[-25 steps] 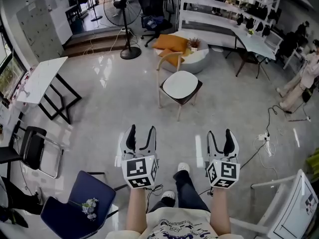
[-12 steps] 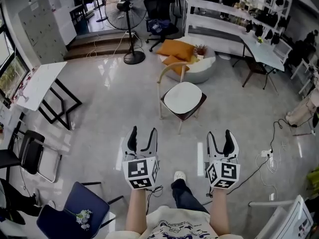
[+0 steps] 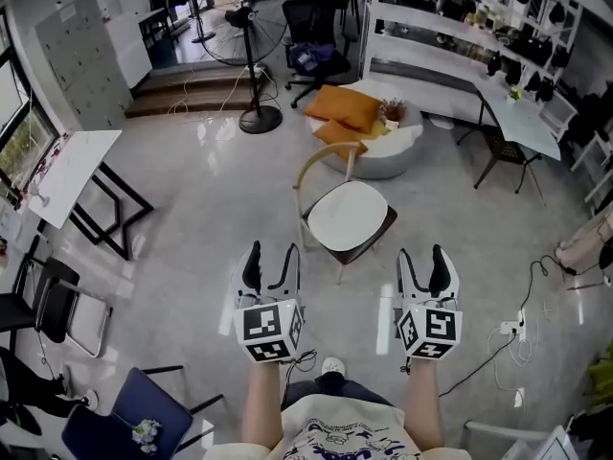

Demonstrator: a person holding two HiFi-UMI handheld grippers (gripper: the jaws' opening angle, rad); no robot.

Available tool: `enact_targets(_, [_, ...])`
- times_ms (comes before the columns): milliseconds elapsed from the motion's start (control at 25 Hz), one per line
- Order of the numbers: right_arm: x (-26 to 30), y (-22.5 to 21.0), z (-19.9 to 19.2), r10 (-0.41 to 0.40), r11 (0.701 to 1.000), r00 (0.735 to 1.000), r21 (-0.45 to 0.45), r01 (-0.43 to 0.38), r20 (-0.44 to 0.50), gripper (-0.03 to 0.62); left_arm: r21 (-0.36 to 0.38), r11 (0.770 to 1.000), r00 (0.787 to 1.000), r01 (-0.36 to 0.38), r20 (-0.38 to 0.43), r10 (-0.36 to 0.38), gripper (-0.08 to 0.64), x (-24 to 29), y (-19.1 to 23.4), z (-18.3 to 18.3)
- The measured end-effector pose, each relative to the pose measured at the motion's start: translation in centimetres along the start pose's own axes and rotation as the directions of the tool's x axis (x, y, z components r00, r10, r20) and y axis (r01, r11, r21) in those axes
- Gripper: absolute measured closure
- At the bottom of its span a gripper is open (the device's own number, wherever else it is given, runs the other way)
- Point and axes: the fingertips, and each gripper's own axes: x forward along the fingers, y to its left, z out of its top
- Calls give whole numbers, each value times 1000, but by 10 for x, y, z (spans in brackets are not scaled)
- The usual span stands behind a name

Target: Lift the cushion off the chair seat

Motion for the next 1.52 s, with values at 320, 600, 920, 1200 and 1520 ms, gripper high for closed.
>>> enact_targets(320, [75,-29,-15,11,999,999,31,-10,-31,302,13,1000,999,-13,-39,14,298,74,-4,-5])
enact_targets(600, [151,-50,-29,13,999,999,38,-11,-48,302,17,1000,998,-21,-55,22,298,153,4,-12])
enact_targets(920, [267,-62,-30,-8,999,999,34,10,-49,302,21,1000,998,14,-57,-13,298,274,25,-2])
enact_targets(1200, [382,-66,-17,-30,999,998,28,32,-60,301,21,999,997,47,-69,-45,298,392,55,19])
enact_targets(1520, [473,-80,-36,-64,997,992,33,68,-111,291,7,996,988,88,-127,-86,298,493,67,3])
